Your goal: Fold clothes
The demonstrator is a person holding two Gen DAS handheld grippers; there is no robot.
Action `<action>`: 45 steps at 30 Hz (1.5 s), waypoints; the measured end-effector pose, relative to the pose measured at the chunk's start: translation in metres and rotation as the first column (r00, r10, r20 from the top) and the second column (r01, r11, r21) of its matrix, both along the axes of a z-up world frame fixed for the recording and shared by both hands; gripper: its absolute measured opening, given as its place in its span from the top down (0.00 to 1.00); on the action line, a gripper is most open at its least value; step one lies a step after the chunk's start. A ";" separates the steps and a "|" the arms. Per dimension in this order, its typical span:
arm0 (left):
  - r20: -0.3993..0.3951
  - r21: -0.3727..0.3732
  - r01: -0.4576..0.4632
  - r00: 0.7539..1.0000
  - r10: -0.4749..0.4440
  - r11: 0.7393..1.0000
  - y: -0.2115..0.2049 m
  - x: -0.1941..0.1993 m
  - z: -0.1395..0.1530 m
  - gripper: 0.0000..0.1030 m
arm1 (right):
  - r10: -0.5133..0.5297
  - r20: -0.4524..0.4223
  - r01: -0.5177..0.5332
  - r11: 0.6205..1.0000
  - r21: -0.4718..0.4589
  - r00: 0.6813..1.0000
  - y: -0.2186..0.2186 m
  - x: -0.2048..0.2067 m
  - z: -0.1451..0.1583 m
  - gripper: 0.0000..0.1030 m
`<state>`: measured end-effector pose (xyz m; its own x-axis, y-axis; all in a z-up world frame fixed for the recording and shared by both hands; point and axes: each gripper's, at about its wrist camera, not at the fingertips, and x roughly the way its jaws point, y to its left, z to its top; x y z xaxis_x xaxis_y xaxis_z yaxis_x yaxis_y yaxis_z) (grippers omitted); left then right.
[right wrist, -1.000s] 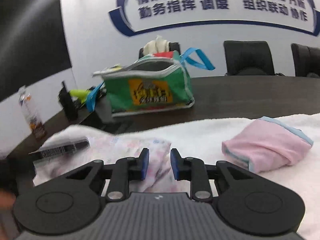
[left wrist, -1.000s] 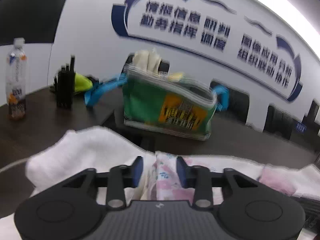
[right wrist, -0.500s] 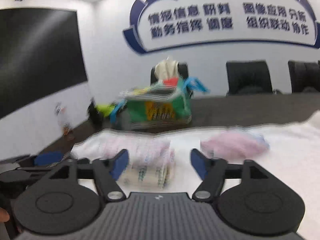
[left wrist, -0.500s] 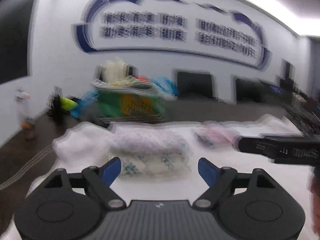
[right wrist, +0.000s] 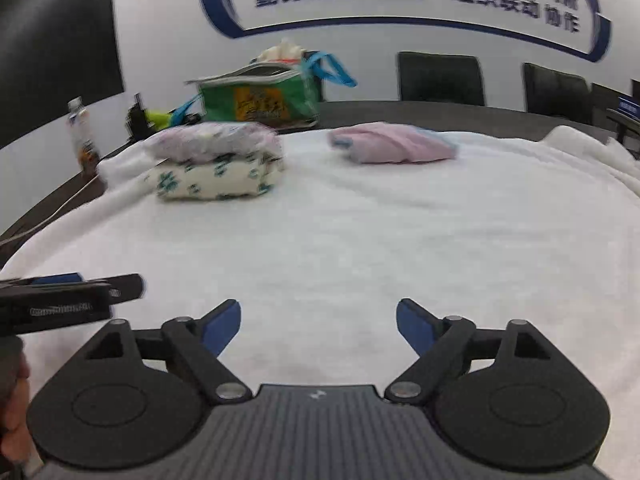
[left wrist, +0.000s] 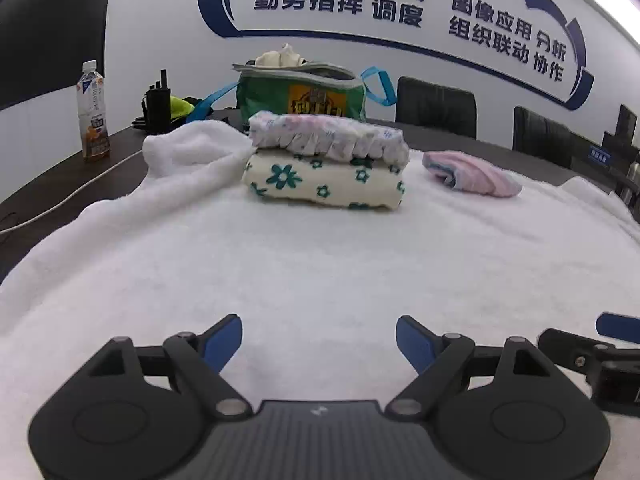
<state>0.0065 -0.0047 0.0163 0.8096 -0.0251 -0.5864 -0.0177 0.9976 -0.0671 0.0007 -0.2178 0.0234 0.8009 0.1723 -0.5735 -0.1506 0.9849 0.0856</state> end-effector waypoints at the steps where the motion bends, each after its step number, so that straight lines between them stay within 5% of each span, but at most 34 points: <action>1: -0.005 0.003 0.000 1.000 0.000 1.000 0.000 -0.001 -0.002 0.19 | 0.004 0.001 -0.004 1.000 -0.012 1.000 0.005 0.001 -0.003 0.10; 5: -0.036 0.012 0.003 0.999 -0.002 1.000 0.003 0.000 -0.009 0.15 | -0.010 -0.018 0.008 0.996 -0.087 1.000 0.021 0.006 -0.015 0.05; 8: -0.048 0.034 0.022 0.999 -0.021 0.999 -0.001 -0.002 -0.012 0.06 | -0.011 -0.048 0.007 0.997 -0.081 0.999 0.018 0.007 -0.021 0.02; 17: -0.063 0.077 0.003 0.998 0.002 0.997 -0.006 -0.004 -0.014 0.00 | -0.019 -0.076 0.012 0.997 -0.080 0.997 0.017 0.008 -0.028 0.00; 45: -0.072 0.079 0.010 0.997 -0.004 0.997 -0.007 -0.007 -0.014 0.00 | -0.035 -0.064 0.028 0.993 -0.115 0.997 0.022 0.007 -0.029 0.00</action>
<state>-0.0010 -0.0117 0.0021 0.7657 0.0183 -0.6429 -0.0129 0.9998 0.0130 0.0078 -0.1962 -0.0051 0.7651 0.0784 -0.6392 -0.1173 0.9929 -0.0186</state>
